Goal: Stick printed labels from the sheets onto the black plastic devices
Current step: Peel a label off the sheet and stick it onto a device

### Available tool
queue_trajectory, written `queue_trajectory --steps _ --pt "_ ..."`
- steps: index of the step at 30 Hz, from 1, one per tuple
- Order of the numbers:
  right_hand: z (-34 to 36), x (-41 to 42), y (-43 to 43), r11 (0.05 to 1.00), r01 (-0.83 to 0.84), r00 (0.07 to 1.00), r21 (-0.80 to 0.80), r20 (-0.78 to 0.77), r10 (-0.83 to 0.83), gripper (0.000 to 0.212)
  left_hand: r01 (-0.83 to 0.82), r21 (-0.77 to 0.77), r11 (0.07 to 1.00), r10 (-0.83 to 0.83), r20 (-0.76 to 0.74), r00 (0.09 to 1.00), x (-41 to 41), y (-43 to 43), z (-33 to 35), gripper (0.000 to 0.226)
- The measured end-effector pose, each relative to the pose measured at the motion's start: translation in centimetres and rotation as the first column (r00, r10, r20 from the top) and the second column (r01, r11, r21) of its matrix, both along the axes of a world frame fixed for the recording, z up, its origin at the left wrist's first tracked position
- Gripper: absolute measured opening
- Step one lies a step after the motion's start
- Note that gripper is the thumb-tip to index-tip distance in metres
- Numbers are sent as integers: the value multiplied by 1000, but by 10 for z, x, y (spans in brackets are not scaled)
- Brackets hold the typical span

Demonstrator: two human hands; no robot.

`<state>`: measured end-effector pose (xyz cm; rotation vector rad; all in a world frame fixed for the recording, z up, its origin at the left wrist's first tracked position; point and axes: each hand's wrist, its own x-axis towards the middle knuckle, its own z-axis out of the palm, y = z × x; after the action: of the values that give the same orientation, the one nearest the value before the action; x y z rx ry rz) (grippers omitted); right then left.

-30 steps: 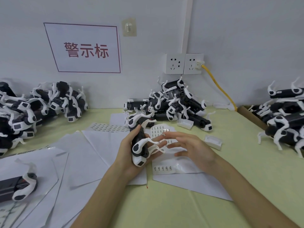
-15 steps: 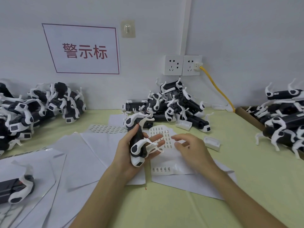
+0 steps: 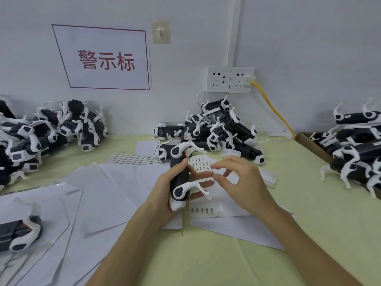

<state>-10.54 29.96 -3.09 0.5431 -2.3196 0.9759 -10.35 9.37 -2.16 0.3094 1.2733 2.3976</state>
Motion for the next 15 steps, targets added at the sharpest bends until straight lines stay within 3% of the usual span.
queue_trajectory --steps 10,15 --pt "7 5 -3 998 20 1000 55 -1 -20 4 -39 -89 995 42 32 999 -2 -1 -6 30" --pt "8 8 -5 997 72 997 18 3 -72 15 -105 -179 978 105 -7 994 -3 5 -7 32"
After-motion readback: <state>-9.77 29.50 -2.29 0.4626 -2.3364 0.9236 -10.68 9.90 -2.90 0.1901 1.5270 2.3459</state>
